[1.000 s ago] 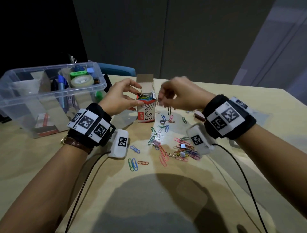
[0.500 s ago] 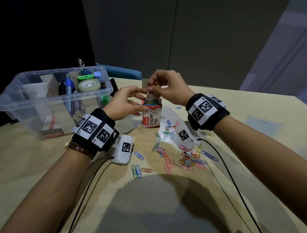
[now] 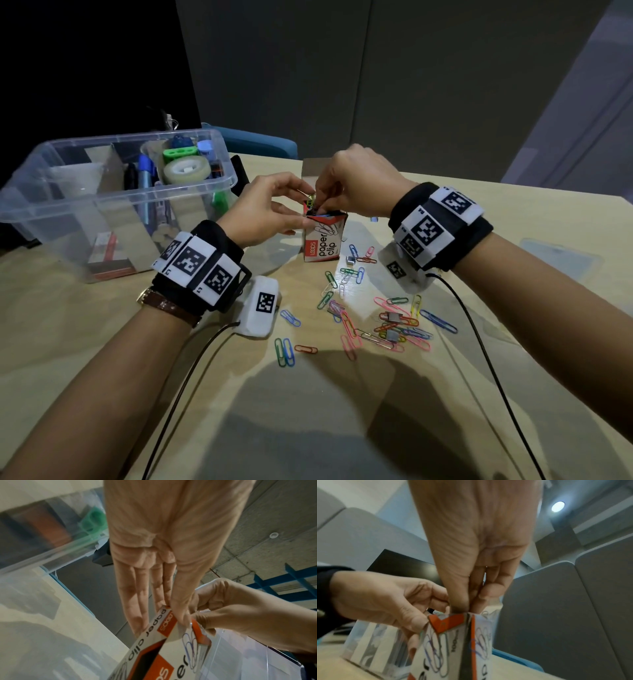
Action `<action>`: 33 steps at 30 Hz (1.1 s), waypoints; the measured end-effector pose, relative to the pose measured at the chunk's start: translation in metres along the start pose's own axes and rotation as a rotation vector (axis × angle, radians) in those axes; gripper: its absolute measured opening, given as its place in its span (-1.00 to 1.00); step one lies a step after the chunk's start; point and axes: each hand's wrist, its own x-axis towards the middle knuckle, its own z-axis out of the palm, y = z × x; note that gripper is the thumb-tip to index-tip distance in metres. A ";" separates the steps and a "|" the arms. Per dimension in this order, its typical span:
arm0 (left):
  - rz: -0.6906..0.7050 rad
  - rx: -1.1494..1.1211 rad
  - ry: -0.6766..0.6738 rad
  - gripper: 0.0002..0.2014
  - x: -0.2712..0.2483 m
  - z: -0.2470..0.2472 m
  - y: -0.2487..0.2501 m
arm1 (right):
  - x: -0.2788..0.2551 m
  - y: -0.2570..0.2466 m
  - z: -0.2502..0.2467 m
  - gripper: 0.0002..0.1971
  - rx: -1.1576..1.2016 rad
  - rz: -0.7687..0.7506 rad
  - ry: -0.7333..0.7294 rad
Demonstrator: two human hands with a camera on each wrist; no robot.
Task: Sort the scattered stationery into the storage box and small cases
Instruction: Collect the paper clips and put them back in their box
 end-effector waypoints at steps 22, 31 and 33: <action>0.233 0.396 0.083 -0.68 -0.002 0.005 0.006 | -0.022 0.026 -0.009 -0.79 0.020 -0.084 -0.080; 0.253 0.608 0.123 -0.71 -0.007 0.007 0.017 | -0.039 0.043 -0.025 -0.90 0.210 0.153 -0.027; 0.241 0.691 0.197 -0.62 -0.012 0.008 0.023 | -0.049 0.047 -0.023 -0.88 0.230 0.218 -0.121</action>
